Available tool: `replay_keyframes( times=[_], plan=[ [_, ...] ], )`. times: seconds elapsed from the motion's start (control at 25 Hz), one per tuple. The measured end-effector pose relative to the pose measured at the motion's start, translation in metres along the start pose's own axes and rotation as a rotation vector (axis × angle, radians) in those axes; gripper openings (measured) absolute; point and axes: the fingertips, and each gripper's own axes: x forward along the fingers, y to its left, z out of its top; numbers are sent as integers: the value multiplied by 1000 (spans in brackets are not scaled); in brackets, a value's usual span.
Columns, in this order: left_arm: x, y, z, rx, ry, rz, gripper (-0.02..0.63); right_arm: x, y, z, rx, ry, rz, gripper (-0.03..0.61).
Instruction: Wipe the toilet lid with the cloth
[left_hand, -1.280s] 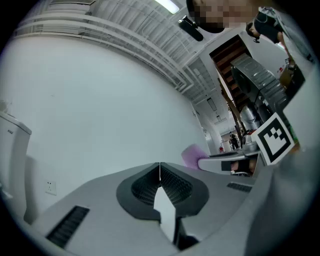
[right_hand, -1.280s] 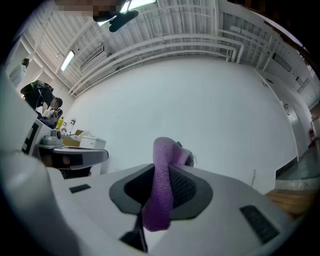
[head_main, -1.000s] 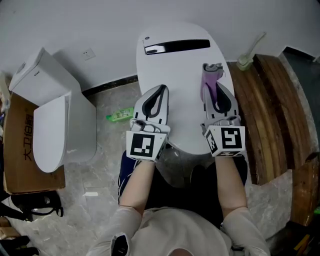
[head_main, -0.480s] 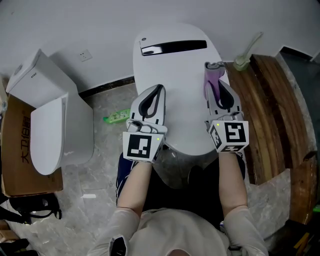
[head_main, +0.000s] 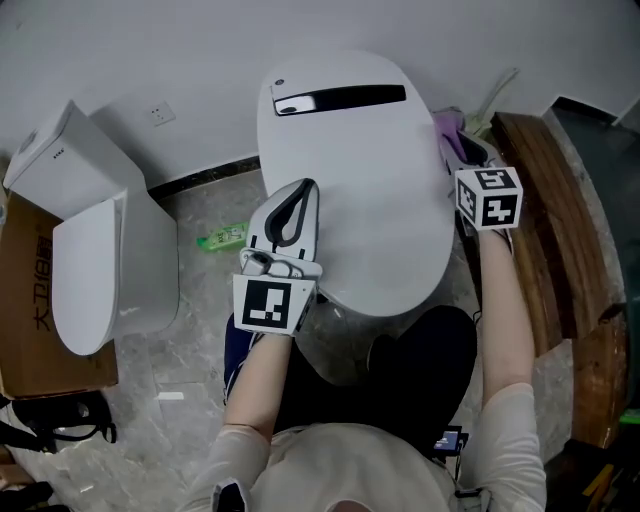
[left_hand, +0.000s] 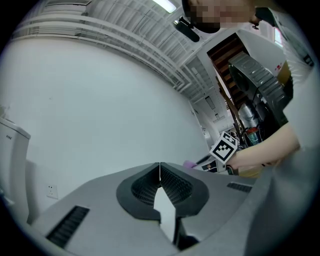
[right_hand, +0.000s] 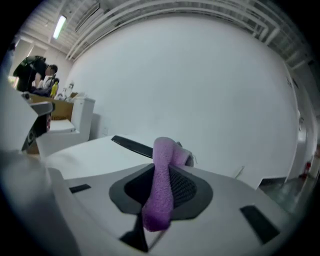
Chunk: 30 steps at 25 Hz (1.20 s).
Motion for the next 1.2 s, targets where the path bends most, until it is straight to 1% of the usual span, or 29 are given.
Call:
replay_keyframes(
  times=[0.08, 0.16, 0.36, 0.44, 0.56, 0.64, 0.76, 1.0, 1.08, 1.2],
  plan=[
    [0, -2, 3, 12, -27, -15, 15, 16, -7, 0, -127, 27, 27, 89],
    [0, -1, 5, 15, -27, -16, 15, 34, -6, -2, -260, 53, 80, 89],
    [-1, 2, -2, 12, 22, 15, 15, 78, 13, -4, -616, 126, 264, 89],
    [-1, 3, -6, 8, 40, 27, 15, 94, 16, -6, -742, 149, 320, 89],
    [1, 3, -7, 33, 49, 35, 15, 115, 16, -14, -912, 183, 357, 87],
    [1, 1, -8, 52, 59, 34, 15, 123, 15, -19, -1004, 199, 363, 87],
    [2, 0, -12, 59, 72, 33, 15, 132, 16, -23, -1097, 206, 363, 87],
    [4, -4, -18, 72, 88, 31, 15, 138, 18, -32, -1193, 231, 370, 86],
    [5, -5, -19, 71, 89, 27, 15, 136, 20, -35, -1198, 239, 372, 83],
    [5, -4, -18, 59, 85, 22, 15, 131, 22, -38, -1174, 259, 401, 82]
  ],
)
